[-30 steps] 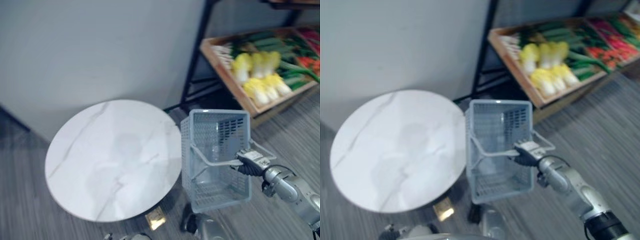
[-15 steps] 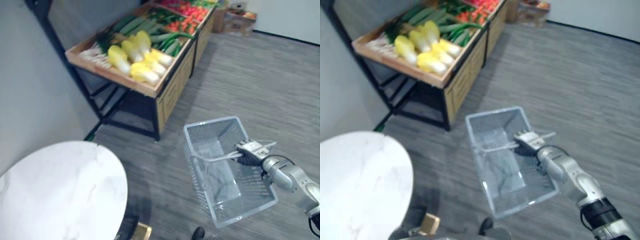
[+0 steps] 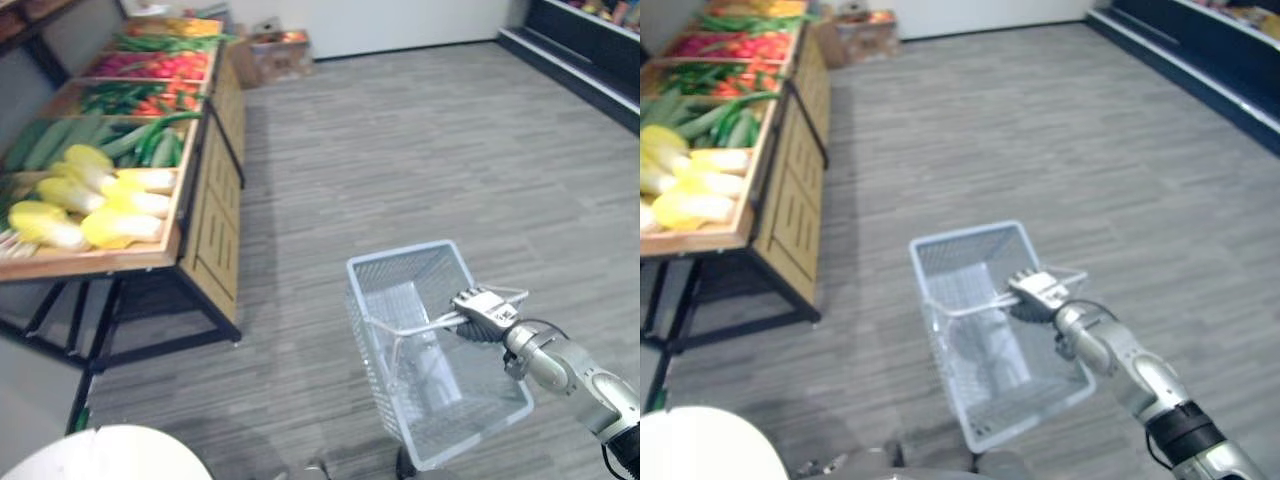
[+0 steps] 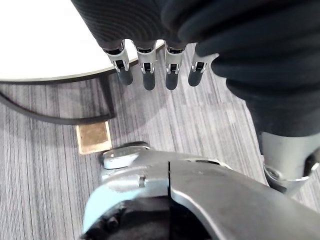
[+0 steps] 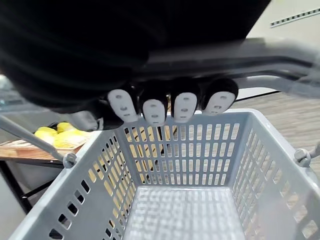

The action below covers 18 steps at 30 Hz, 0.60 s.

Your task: Pick vegetable in the basket

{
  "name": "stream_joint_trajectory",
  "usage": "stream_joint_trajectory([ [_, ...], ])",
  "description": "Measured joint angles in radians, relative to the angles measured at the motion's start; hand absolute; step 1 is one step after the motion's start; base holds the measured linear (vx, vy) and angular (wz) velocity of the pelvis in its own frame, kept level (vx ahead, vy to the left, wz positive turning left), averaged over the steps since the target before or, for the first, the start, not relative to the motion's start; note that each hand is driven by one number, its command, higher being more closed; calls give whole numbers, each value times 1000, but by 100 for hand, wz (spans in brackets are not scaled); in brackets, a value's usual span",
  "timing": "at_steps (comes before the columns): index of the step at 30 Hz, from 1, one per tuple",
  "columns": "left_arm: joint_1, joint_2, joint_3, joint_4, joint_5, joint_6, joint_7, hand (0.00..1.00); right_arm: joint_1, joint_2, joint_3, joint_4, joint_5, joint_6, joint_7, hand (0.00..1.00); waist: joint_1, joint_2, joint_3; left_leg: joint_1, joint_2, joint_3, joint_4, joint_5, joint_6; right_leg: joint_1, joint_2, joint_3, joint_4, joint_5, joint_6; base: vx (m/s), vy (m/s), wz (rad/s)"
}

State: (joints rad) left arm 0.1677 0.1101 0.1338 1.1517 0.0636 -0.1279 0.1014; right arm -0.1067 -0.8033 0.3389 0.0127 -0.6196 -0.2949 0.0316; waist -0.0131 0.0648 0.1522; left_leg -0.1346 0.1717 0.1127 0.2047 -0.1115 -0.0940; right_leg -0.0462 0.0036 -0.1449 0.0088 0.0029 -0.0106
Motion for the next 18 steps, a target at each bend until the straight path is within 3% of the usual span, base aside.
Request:
stream_joint_trajectory([
  [2,-13,4,-13,1,3,-2,0,0,13,-15,23,-5,11,-2,0,100,-9,-8,10,-6,-21,12,-16,-1,1,-9,-30,-6,15,13,20,131,175,-7],
  [7,-30,6,-10,-5,39,0,4,0,4,-5,34,-3,12,-22,2,100,30,-7,19,-12,-59,14,16,-7,31,28,-62,9,-77,50,71,159,107,-1],
  [10,-19,3,-15,-6,40,0,7,0,-19,-4,41,-4,12,-26,1,100,44,-16,22,10,-85,14,19,-38,52,35,-81,34,-63,27,88,145,68,-16],
  [12,-18,12,-28,-4,43,0,10,0,-5,22,16,-5,11,-23,1,100,43,-26,22,41,-112,16,-1,-63,71,-4,-109,44,65,-66,108,130,111,-6],
  [13,-14,19,-46,1,45,0,11,0,26,41,-3,-5,11,-16,0,100,40,-45,24,79,-126,16,-25,-90,89,-51,-133,47,235,-138,124,140,126,6],
  [14,-15,27,-63,3,48,2,16,0,42,57,-8,-5,11,-10,0,100,39,-63,31,93,-133,16,-9,-116,101,-168,-153,61,508,-142,102,155,128,8],
  [15,-16,39,-75,2,48,3,16,0,49,69,-11,-7,10,-10,0,100,35,-67,33,105,-137,12,-5,-124,104,-217,-161,74,621,-116,69,169,119,17],
  [16,-16,72,-106,0,48,4,15,0,55,92,-12,-6,9,-9,0,100,28,-86,44,149,-153,1,-8,-127,115,-278,-182,103,794,-40,62,265,77,45],
  [17,-16,84,-131,0,48,7,11,0,70,111,-18,-6,9,-9,0,100,13,-95,49,194,-154,-24,-9,-133,124,-319,-195,103,915,11,68,290,49,58],
  [18,-16,91,-139,0,48,7,11,0,80,119,-23,-6,9,-10,-1,100,2,-91,53,213,-154,-40,-12,-136,129,-329,-199,95,944,-15,52,330,16,70],
])
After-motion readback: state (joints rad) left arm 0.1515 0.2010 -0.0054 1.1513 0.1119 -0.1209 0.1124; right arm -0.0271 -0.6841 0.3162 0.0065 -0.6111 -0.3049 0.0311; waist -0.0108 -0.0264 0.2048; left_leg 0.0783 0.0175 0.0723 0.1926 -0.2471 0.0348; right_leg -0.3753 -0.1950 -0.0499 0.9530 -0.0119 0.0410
